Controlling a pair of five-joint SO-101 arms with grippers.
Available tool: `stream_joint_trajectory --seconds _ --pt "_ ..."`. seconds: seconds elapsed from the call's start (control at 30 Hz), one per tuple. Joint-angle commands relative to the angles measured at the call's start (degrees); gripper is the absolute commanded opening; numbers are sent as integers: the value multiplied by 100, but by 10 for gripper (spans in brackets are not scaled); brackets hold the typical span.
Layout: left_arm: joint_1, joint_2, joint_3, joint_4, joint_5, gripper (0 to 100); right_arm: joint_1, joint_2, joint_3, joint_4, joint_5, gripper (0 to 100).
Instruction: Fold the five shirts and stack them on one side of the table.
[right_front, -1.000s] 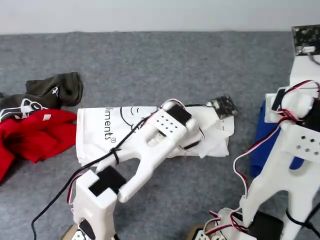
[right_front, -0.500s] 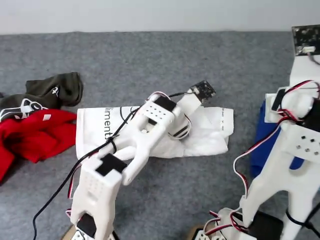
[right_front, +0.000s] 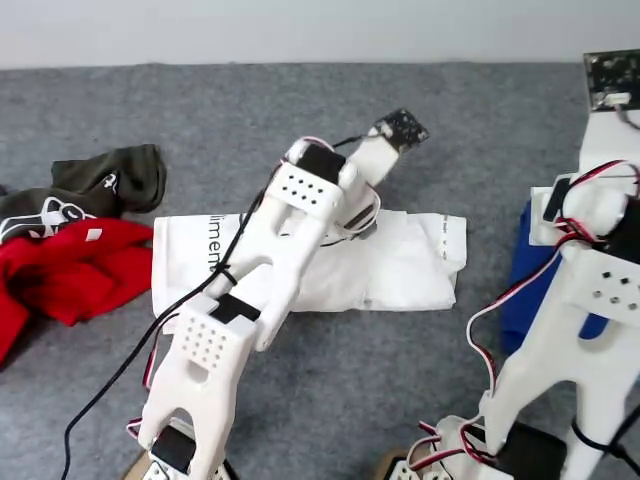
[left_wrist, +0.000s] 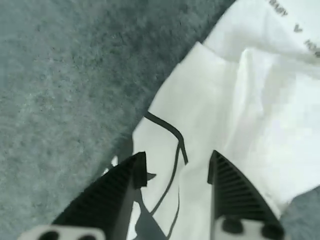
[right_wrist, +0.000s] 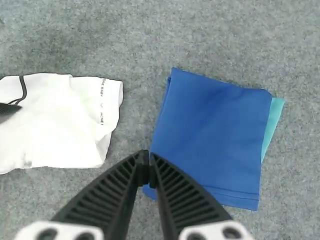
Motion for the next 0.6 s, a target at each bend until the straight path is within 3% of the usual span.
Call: stream_joint_trajectory --seconds 0.0,0.13,0.33,0.57 --pt "-18 26 -708 325 -62 206 48 -163 -26 224 -9 12" --pt "18 246 -813 545 -62 206 48 -163 -26 224 -9 12" --pt "176 255 -1640 1653 -53 206 48 -163 -26 224 -9 12" --pt "571 -229 -989 1644 -53 164 48 -163 -26 215 -9 12"
